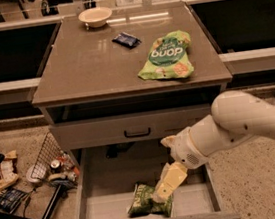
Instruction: Place green jalapeno chip bag into middle drawer
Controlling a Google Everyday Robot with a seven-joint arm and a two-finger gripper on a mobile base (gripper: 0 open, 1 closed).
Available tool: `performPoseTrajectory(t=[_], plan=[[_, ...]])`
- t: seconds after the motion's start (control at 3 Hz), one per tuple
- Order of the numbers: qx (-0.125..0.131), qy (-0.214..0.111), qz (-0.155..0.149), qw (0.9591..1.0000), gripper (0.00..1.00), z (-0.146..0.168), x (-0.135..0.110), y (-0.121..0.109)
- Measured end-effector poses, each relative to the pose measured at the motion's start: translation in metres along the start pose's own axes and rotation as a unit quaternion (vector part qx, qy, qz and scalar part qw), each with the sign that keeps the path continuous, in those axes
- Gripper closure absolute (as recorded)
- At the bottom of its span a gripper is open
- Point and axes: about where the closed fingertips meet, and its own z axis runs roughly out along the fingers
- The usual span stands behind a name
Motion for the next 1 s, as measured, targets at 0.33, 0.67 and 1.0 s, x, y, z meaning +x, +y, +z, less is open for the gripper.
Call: performPoseTrajectory(t=[0.33, 0.67, 1.0], plan=[[0.007, -0.022, -0.048, 0.9986, 0.00, -0.082, -0.028, 0.033], [0.053, -0.083, -0.083, 0.9917, 0.00, -0.181, -0.041, 0.072], [0.116, -0.140, -0.085, 0.9798, 0.00, -0.237, -0.040, 0.100]])
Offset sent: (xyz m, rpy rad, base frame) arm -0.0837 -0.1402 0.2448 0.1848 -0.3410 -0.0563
